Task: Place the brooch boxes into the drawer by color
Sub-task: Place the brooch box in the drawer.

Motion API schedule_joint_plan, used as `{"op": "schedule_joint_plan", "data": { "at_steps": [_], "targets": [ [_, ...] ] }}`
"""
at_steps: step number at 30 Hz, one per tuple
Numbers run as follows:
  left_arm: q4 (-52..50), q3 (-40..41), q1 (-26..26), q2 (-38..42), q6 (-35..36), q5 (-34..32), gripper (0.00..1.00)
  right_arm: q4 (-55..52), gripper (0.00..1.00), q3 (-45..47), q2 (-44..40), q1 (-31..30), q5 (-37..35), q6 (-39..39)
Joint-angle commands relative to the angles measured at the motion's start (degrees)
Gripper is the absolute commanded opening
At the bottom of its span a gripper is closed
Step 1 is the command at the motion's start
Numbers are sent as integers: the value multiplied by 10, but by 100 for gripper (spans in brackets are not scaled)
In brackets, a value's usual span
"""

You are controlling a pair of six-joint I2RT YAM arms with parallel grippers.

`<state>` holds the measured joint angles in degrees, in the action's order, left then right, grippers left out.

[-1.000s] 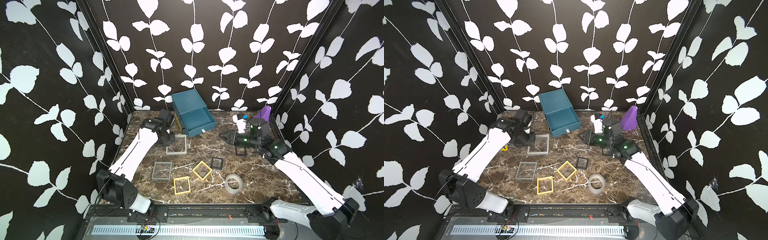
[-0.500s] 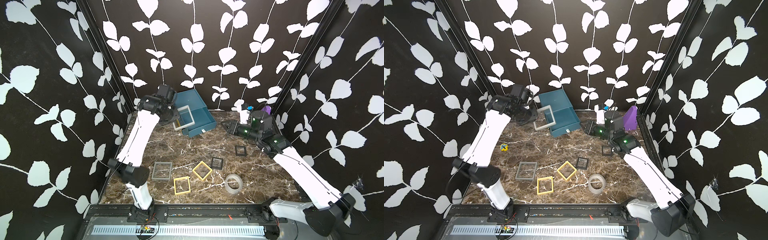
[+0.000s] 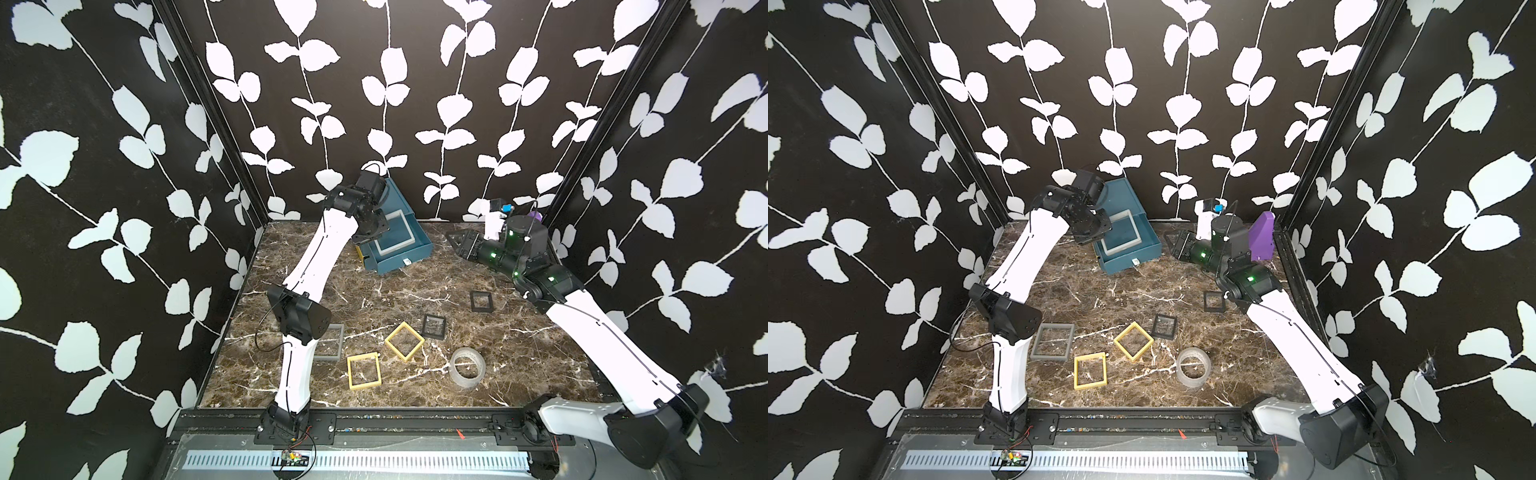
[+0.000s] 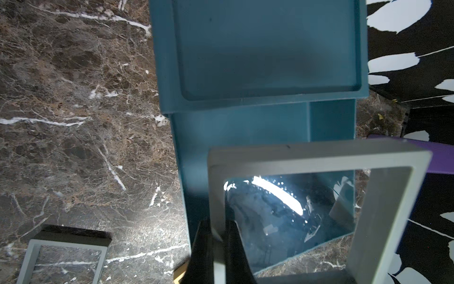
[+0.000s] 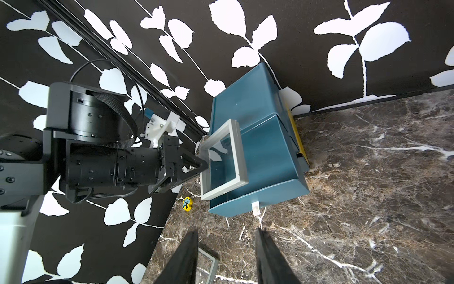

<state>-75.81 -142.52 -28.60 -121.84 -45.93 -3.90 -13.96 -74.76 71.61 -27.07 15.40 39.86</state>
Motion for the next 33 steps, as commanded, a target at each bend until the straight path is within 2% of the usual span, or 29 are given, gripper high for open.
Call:
{"op": "schedule_joint_plan", "data": {
  "at_steps": [1,10,24,28,33],
  "targets": [
    [7,-16,-8,-3,-13,-22,0,29,41,-14,-1,4,-5,-6],
    [26,-20,-11,-40,-28,-58,0,34,41,-8,-2,5,2,3],
    [38,-19,-13,-70,-24,-58,0,36,43,-8,4,5,7,14],
    [44,-19,-13,-71,-21,-63,17,39,44,-8,12,5,21,21],
    [48,-21,-13,-70,-19,-60,27,39,45,-8,13,5,29,26]
  ]
}}
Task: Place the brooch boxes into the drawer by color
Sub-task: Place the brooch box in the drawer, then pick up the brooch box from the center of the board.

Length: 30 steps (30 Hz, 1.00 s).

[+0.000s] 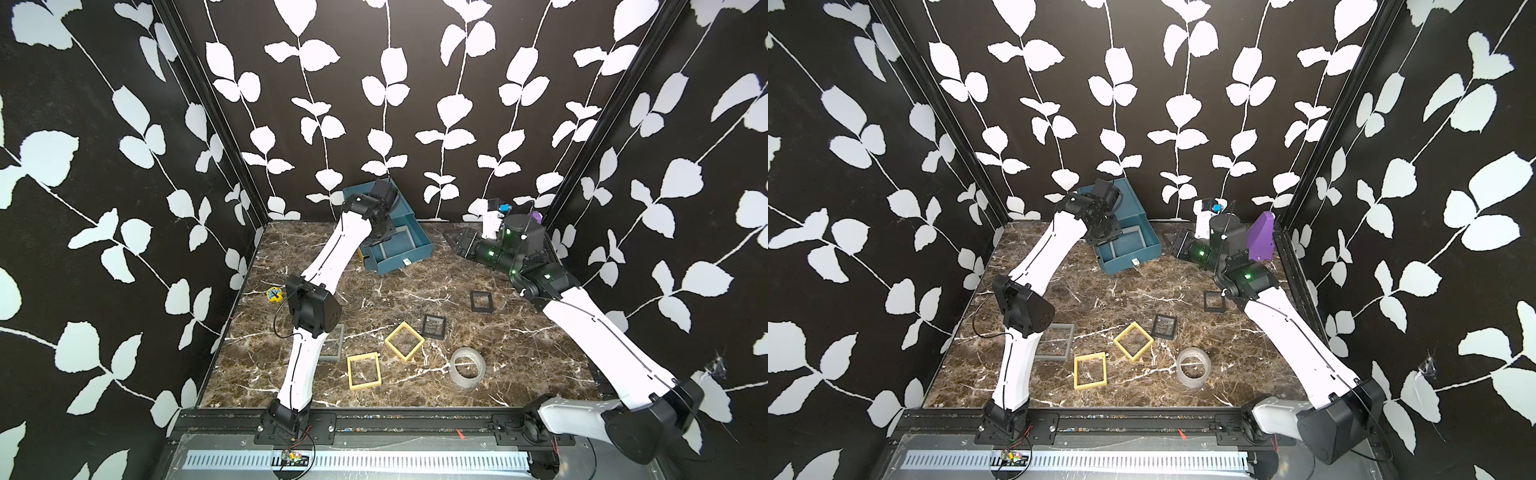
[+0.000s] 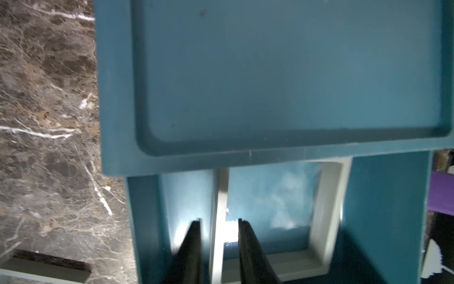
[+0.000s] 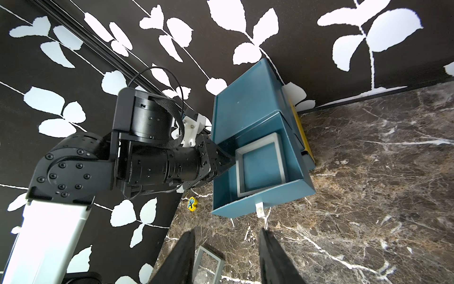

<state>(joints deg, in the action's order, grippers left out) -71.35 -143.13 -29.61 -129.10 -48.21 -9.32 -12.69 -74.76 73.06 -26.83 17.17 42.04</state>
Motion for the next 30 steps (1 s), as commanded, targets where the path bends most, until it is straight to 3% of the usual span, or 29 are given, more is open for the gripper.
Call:
{"op": "schedule_joint_plan", "data": {
  "at_steps": [1,9,15,18,25,30],
  "targets": [
    [5,-14,-2,4,5,-4,28,26,45,7,-1,3,12,4],
    [46,-11,-3,52,5,-10,31,18,45,6,2,5,32,-6],
    [49,51,-1,152,24,-57,40,-1,46,17,1,4,79,-61],
    [39,147,4,229,30,-76,40,-19,47,33,-6,0,100,-97],
    [44,533,43,480,-23,-78,40,-57,48,73,-21,-35,115,-140],
    [46,743,46,609,-85,-51,36,-75,48,95,-28,-59,111,-157]
  ]
}}
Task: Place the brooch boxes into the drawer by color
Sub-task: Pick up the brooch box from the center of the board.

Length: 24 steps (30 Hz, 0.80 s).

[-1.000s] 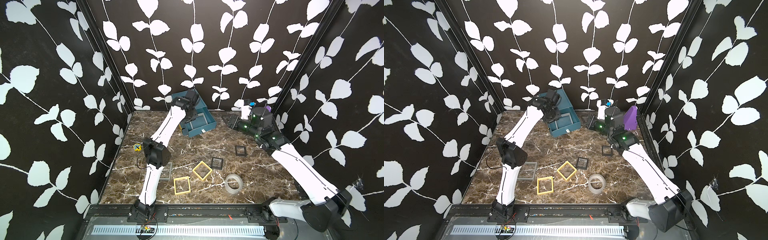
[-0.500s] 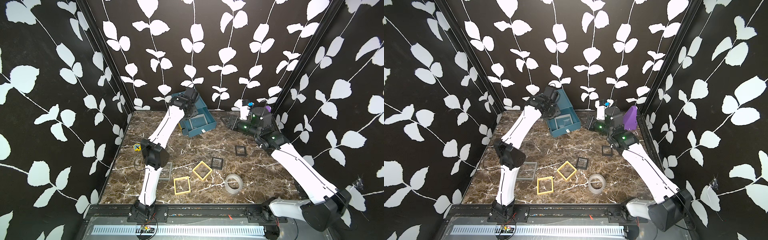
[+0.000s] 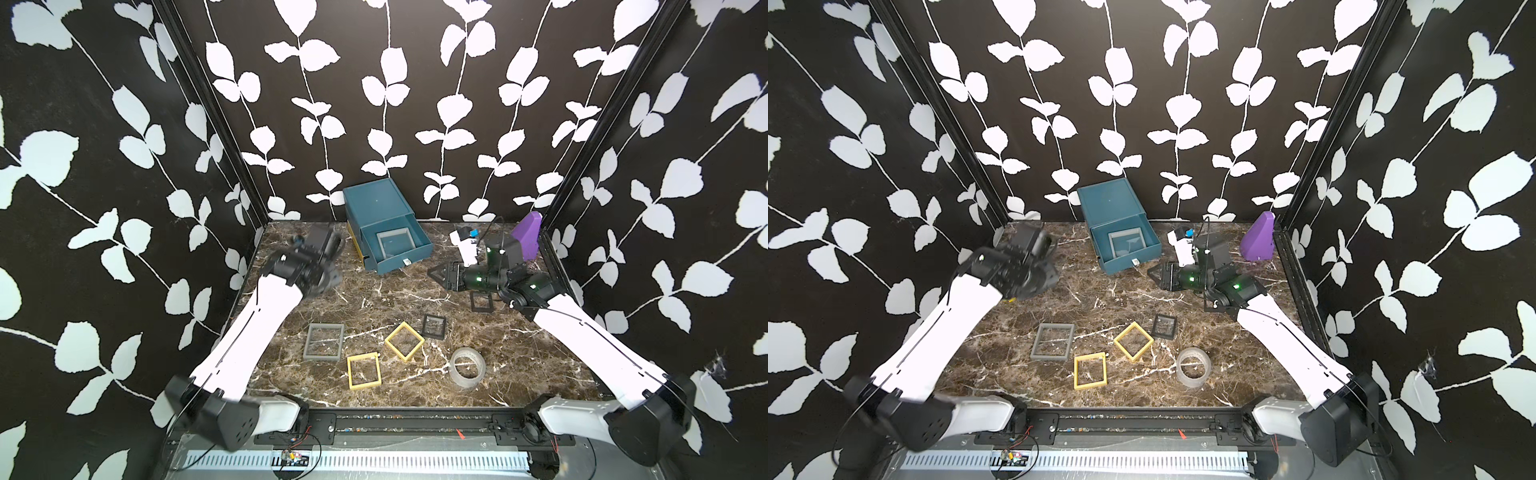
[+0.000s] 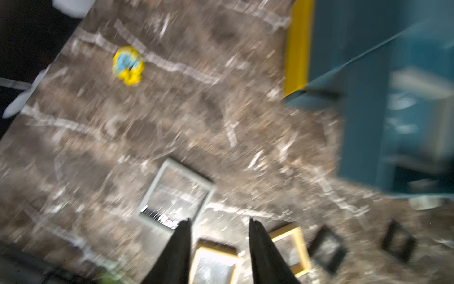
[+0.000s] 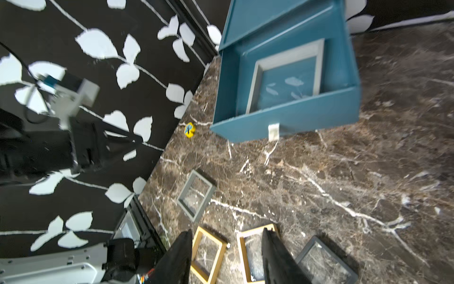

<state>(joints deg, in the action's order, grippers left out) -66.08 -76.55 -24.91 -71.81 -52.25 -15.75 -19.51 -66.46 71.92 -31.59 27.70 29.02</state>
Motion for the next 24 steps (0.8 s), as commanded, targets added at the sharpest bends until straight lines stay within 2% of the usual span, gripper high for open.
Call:
{"op": "schedule_joint_plan", "data": {
  "at_steps": [1,5,8,10,13,18,24],
  "targets": [
    [-4,115,-1,55,-54,21,36,-10,48,17,-17,-16,6,-31],
    [5,214,-1,83,-74,46,34,-14,48,44,-22,-35,7,-35],
    [22,253,-1,83,-102,64,34,-14,48,58,-28,-47,1,-33],
    [76,271,-8,82,-102,82,32,-16,48,62,-31,-52,-1,-31],
    [121,256,-27,43,-33,76,26,-20,48,63,-36,-53,-7,-33],
    [102,241,-32,-49,76,95,24,-33,48,59,-44,-53,-14,-41],
    [142,284,-38,-48,152,112,23,-33,48,68,-51,-53,-12,-38]
  ]
}}
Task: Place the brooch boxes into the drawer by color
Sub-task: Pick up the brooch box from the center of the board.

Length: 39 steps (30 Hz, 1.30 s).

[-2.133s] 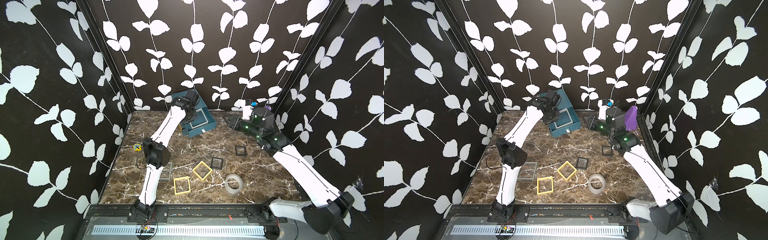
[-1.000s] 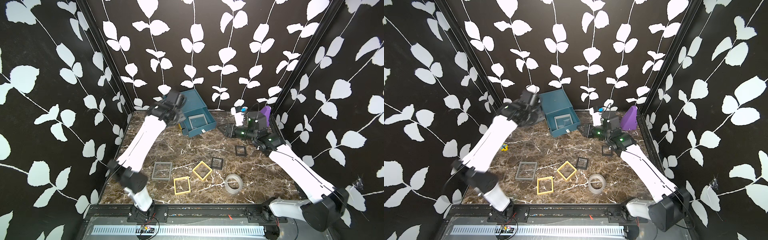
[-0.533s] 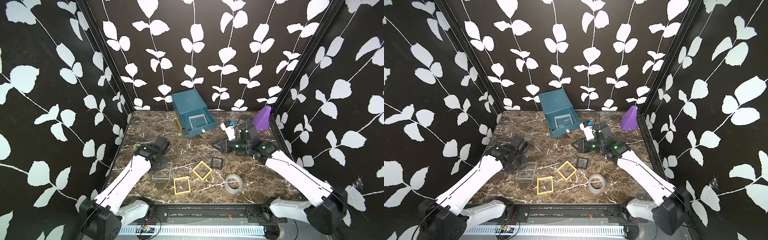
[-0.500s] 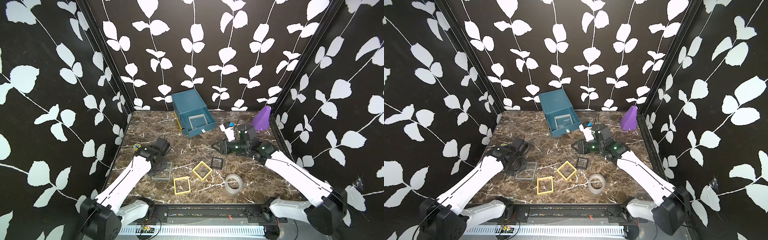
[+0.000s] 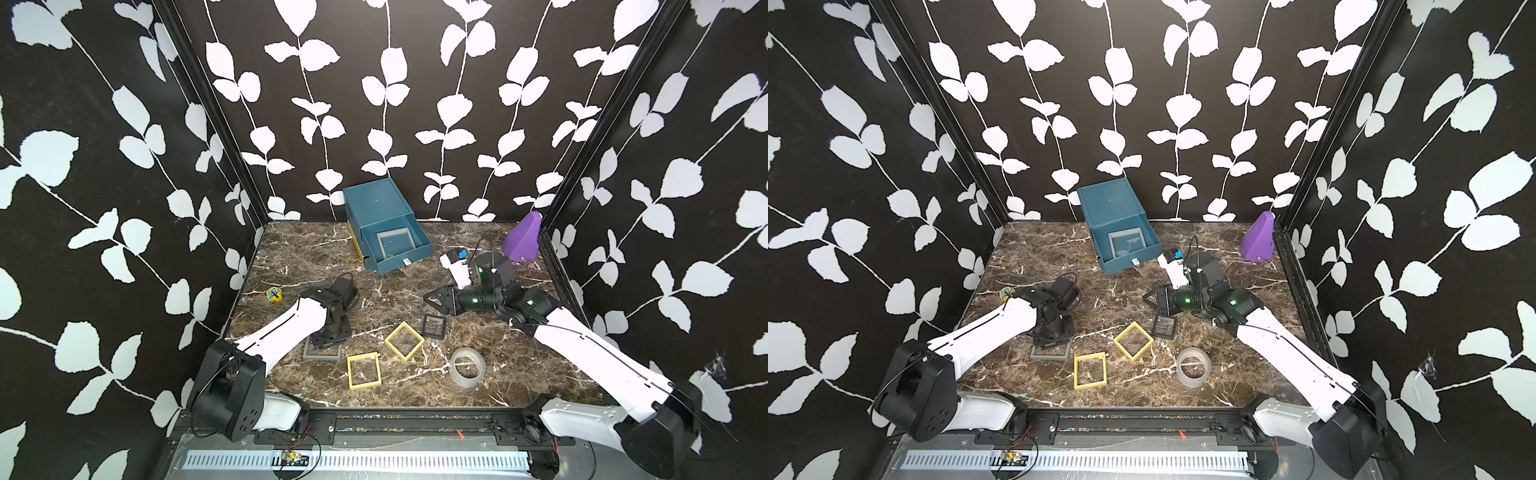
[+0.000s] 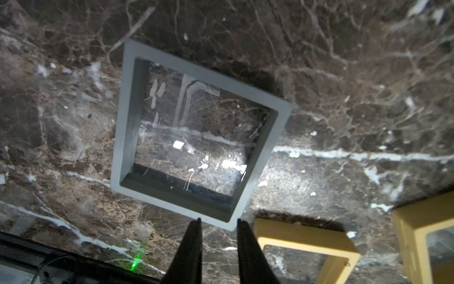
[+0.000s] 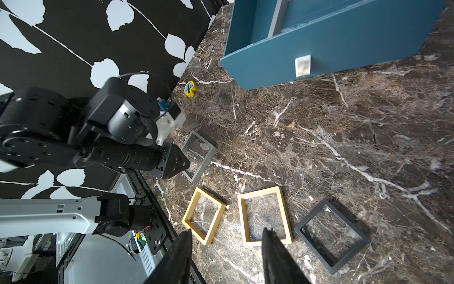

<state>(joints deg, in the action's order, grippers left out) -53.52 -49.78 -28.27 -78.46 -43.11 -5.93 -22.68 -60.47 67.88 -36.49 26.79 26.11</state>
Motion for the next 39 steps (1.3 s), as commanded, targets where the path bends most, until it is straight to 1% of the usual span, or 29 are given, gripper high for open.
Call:
{"op": "schedule_joint_plan", "data": {
  "at_steps": [1,4,8,11,15,20,28,39],
  "targets": [
    [27,21,-6,21,74,20,23,-1,48,10,-10,-4,-2,-8],
    [39,28,-14,20,108,34,23,2,48,13,-8,-4,-3,-4],
    [45,40,-18,8,128,45,26,7,48,11,-5,-4,-3,0],
    [45,45,-21,2,133,34,29,11,48,8,-2,-4,-2,3],
    [53,44,-20,-5,145,25,30,14,48,8,-1,-4,2,7],
    [57,41,-20,-21,163,19,25,18,48,14,-4,-4,4,13],
    [71,46,-21,-34,168,17,20,27,48,21,-8,-4,0,25],
    [79,41,-21,-57,171,14,17,26,48,21,-8,-4,-1,26]
  ]
}}
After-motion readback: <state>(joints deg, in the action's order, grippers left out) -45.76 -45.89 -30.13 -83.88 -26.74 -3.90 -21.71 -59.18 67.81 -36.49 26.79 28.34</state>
